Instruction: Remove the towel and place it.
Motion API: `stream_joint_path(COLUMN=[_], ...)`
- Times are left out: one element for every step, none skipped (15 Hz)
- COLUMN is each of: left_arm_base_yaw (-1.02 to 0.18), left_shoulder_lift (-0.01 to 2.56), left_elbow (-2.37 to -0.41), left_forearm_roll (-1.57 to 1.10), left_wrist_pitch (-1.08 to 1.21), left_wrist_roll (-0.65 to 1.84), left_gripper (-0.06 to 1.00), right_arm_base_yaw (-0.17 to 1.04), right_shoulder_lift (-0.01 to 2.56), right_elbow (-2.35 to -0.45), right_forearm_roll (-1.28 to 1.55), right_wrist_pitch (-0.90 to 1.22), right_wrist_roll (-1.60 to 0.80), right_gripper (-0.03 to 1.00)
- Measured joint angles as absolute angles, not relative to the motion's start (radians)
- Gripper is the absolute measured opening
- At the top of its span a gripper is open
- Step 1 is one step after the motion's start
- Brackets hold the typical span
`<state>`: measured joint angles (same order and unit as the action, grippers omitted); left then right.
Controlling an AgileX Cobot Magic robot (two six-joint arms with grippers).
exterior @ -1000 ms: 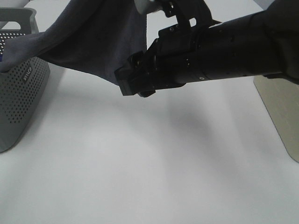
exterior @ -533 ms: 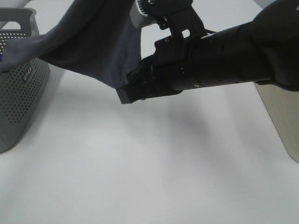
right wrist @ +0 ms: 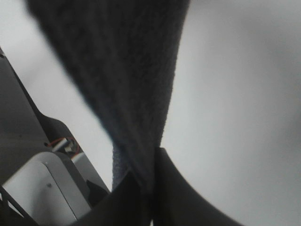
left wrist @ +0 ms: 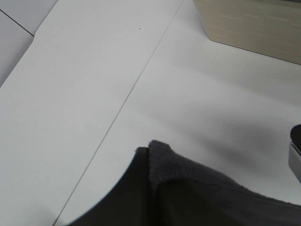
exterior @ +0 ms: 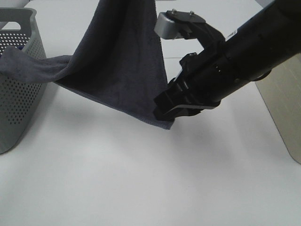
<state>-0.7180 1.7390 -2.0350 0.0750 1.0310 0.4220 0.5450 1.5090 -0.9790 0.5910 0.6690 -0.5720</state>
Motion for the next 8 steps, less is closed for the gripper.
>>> stream_joint_path(left_arm_base_yaw=[-0.718,-0.718,-0.718,-0.718,-0.718,-0.718,-0.718,-0.718], left_shoulder_lift=[1.739,1.739,1.739,1.739,1.739,1.739,1.739,1.739], left_elbow=[-2.035,-2.035,-2.035,-2.035,-2.035,-2.035,-2.035,-2.035], left_forearm_roll=[0.076,0.076,0.076,0.076,0.076,0.076,0.076,0.077], left_wrist_pitch=[1.031,1.032,1.034,1.036,1.036,1.030,0.999,0.948], left_wrist_roll=[0.417,0.402,0.385,0.373,0.356,0.346,0.341,0.340], left_gripper=[0.00,0.00,0.00,0.00,0.00,0.00,0.00,0.00], right_arm_base_yaw=[0.542,0.542,0.542,0.542,0.542,0.542,0.542,0.542], right_shoulder_lift=[1.508,1.508,1.505,1.501,1.491,1.482,1.475,1.473], right_elbow=[-1.023,-1.064,-1.114,-1.132,-1.178,-1.238,-1.297,-1.365], right_forearm_roll=[0.479,0.388,0.302,0.260,0.184,0.096,0.018,-0.060], right_wrist_pitch=[0.721,0.750,0.783,0.801,0.851,0.900,0.935,0.966], right_wrist_roll=[-0.478,-0.391,-0.323,-0.301,-0.268,-0.240,-0.216,-0.191], right_gripper=[0.02,0.02,0.02,0.02,0.02,0.02,0.02,0.02])
